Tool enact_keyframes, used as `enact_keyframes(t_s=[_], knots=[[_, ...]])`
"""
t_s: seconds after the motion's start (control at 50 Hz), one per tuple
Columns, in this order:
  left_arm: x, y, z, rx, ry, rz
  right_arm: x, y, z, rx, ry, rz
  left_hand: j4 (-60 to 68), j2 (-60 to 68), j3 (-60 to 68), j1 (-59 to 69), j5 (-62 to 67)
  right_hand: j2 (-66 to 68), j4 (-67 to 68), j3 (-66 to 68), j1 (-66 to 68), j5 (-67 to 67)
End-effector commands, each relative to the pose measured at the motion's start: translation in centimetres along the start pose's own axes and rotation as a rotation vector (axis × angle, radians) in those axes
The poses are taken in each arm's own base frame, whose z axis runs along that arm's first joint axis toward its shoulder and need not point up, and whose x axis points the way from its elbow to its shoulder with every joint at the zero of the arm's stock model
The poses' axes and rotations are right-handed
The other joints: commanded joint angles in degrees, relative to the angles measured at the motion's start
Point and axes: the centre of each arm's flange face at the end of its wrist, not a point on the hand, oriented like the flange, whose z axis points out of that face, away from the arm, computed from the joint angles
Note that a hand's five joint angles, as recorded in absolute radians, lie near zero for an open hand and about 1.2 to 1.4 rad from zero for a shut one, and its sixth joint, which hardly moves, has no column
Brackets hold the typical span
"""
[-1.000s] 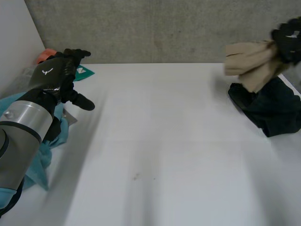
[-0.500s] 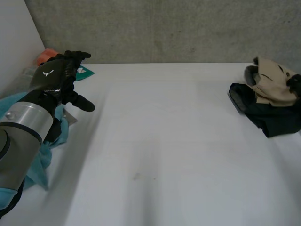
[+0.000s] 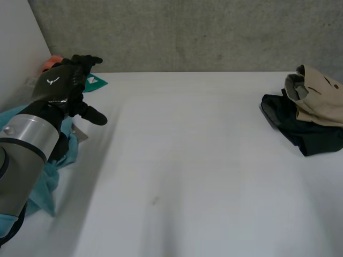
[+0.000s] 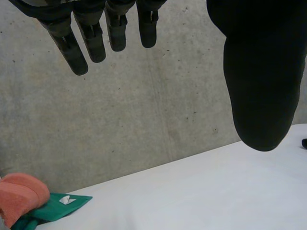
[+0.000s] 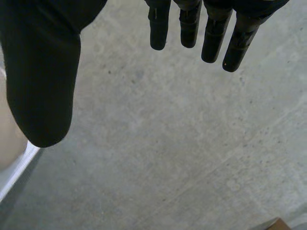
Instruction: Fold the laundry.
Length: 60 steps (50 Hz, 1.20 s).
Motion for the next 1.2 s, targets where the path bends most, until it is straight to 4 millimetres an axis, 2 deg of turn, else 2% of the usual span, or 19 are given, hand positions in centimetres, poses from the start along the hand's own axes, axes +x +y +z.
enact_keyframes(t_s=[0.02,0.04,0.1,0.18,0.26,0.3,0.44,0.58,0.72,0.9,1.06,1.12,1.2], knots=[[0.0,0.0,-0.1,0.001,0.000,0.000,-5.4,-5.3,-1.1,0.062,-0.117,0.067,-1.5,-1.6,-1.8,-1.5,-2.5,-2.5,-3.3,-2.2,-2.2,-3.0],[0.0,0.0,-0.1,0.001,0.000,0.000,-6.3,-5.5,-1.2,0.063,-0.139,0.107,-1.5,-1.6,-1.8,-1.5,-2.5,-2.5,-3.3,-2.2,-2.2,-3.0],[0.0,-0.1,-0.1,0.003,-0.001,0.000,-7.4,-5.5,-1.2,0.060,-0.164,0.189,-1.5,-1.6,-1.8,-1.5,-2.5,-2.5,-3.3,-2.2,-2.2,-3.0],[0.0,0.0,-0.1,0.001,0.000,0.000,-9.8,-4.9,-1.1,0.049,-0.249,0.345,-1.5,-1.6,-1.8,-1.5,-2.5,-2.5,-3.3,-2.2,-2.2,-3.0],[0.0,0.1,0.0,-0.004,0.000,0.000,-11.8,-3.4,-1.0,0.015,-0.341,0.482,-1.5,-1.6,-1.8,-1.5,-2.5,-2.5,-3.3,-2.2,-2.2,-3.0],[0.0,0.3,0.0,-0.010,-0.001,0.000,-12.8,-2.0,-1.0,-0.022,-0.371,0.550,-1.5,-1.6,-1.8,-1.5,-2.5,-2.5,-3.3,-2.2,-2.2,-3.0],[0.0,0.5,0.0,-0.016,0.002,0.001,-15.7,2.0,-1.6,-0.148,-0.443,0.605,-1.5,-1.6,-1.8,-1.5,-2.5,-2.5,-3.3,-2.2,-2.2,-3.0],[0.0,0.7,0.0,-0.021,0.003,0.003,-17.7,4.2,-2.1,-0.201,-0.553,0.631,-1.5,-1.6,-1.8,-1.5,-2.5,-2.5,-3.3,-2.2,-2.2,-3.0],[0.0,0.8,0.0,-0.024,0.002,0.003,-18.1,5.4,-2.1,-0.224,-0.587,0.632,-1.5,-1.6,-1.8,-1.5,-2.5,-2.5,-3.3,-2.2,-2.2,-3.0],[0.0,0.8,0.0,-0.024,0.002,0.003,-18.8,7.2,-2.4,-0.226,-0.625,0.514,-1.5,-1.6,-1.8,-1.5,-2.5,-2.5,-3.3,-2.2,-2.2,-3.0],[0.0,0.9,0.0,-0.027,0.004,0.003,-19.1,8.0,-2.5,-0.238,-0.631,0.494,-1.5,-1.6,-1.8,-1.5,-2.5,-2.5,-3.3,-2.2,-2.2,-3.0],[0.0,1.0,0.0,-0.029,0.003,0.003,-18.9,7.7,-2.4,-0.228,-0.629,0.484,-1.5,-1.6,-1.8,-1.5,-2.5,-2.5,-3.3,-2.2,-2.2,-3.0],[0.0,1.0,0.0,-0.029,0.003,0.003,-18.1,6.2,-2.2,-0.192,-0.622,0.456,-1.5,-1.6,-1.8,-1.5,-2.5,-2.5,-3.3,-2.2,-2.2,-3.0]])
